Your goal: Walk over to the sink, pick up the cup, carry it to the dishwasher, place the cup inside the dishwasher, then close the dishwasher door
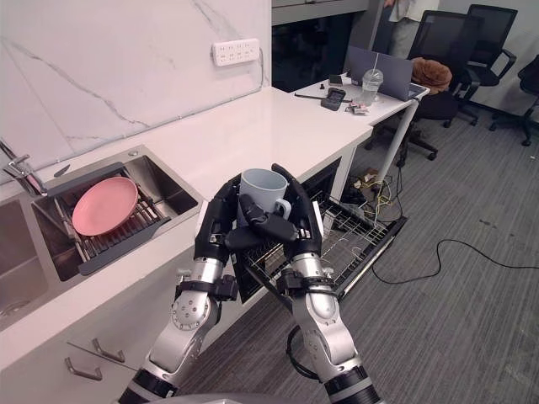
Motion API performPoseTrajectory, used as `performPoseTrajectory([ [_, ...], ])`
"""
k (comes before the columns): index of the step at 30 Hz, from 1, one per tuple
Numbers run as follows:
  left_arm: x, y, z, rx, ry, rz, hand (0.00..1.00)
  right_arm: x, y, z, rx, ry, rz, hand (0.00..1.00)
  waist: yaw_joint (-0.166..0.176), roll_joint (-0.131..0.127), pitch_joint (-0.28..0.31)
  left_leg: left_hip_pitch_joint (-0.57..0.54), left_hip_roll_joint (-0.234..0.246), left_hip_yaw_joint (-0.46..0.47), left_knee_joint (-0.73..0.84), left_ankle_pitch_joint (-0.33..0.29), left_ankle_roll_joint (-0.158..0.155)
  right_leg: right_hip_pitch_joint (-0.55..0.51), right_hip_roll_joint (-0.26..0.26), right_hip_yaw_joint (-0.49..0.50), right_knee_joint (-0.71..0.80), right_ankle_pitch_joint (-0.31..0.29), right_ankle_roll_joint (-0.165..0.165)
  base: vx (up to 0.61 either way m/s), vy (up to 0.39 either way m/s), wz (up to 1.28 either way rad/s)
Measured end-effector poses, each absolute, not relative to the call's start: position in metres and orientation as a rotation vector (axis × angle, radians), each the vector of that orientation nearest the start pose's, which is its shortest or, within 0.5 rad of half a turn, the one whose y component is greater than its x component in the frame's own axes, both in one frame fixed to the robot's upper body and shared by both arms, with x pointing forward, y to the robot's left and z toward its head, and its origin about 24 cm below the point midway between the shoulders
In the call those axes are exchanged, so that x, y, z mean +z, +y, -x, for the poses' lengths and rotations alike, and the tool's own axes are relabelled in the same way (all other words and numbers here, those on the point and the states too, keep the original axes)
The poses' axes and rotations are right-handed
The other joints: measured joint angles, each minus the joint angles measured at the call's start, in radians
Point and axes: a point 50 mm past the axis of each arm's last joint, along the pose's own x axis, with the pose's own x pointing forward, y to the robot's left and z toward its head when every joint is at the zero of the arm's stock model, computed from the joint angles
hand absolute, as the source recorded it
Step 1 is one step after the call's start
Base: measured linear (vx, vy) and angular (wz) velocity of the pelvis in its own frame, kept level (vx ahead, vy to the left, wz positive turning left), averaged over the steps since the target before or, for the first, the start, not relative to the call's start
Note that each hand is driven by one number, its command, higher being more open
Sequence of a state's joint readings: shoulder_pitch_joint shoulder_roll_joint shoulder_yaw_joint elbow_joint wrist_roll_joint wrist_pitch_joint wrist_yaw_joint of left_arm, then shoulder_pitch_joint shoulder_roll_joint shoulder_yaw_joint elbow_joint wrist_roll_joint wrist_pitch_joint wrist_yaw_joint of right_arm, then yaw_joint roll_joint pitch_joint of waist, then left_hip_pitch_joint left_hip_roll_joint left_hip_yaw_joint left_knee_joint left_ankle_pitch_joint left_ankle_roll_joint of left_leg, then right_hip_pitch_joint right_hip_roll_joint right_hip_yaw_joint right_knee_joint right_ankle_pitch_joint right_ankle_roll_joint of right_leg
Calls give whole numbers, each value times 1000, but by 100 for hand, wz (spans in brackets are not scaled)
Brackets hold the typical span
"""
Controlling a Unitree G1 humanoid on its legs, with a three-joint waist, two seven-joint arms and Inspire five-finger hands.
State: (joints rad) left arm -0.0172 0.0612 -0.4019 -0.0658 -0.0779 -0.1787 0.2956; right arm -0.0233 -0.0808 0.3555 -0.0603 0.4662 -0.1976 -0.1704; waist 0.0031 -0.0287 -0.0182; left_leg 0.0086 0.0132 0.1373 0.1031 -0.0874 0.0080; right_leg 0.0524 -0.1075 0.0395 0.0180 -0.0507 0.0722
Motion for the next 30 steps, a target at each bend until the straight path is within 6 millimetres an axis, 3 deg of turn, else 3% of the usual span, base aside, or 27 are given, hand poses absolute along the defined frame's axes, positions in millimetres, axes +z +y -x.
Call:
performPoseTrajectory([
  [1, 72, 76, -240, -112, -220, 96, 90, 70, -90, -246, 167, -140, -439, 30, 0, 0, 0, -2, 0, -1, 1, 0, 0, 0, 0, -1, 0, 0, 0, -7, -5, 3],
  [11, 75, 76, -237, -108, -230, 111, 90, 75, -99, -250, 127, -185, -378, 30, 5, 0, 0, -2, 0, -6, -1, 0, 0, 2, 0, -7, 0, 0, 0, 0, 0, 0],
  [21, 66, 120, -232, 110, -197, 121, 90, 93, -128, -253, -53, -316, -191, 30, 5, -1, 2, 3, 0, -11, -2, 2, 0, 6, 0, -14, -1, 0, 0, 0, 0, 0],
  [30, 56, 120, -223, 78, -150, 166, 90, 92, -133, -251, -96, -319, -170, 30, 5, -3, 7, 1, 1, -11, -4, 2, -1, 6, 0, -18, -8, -1, 0, 0, 0, 0],
])
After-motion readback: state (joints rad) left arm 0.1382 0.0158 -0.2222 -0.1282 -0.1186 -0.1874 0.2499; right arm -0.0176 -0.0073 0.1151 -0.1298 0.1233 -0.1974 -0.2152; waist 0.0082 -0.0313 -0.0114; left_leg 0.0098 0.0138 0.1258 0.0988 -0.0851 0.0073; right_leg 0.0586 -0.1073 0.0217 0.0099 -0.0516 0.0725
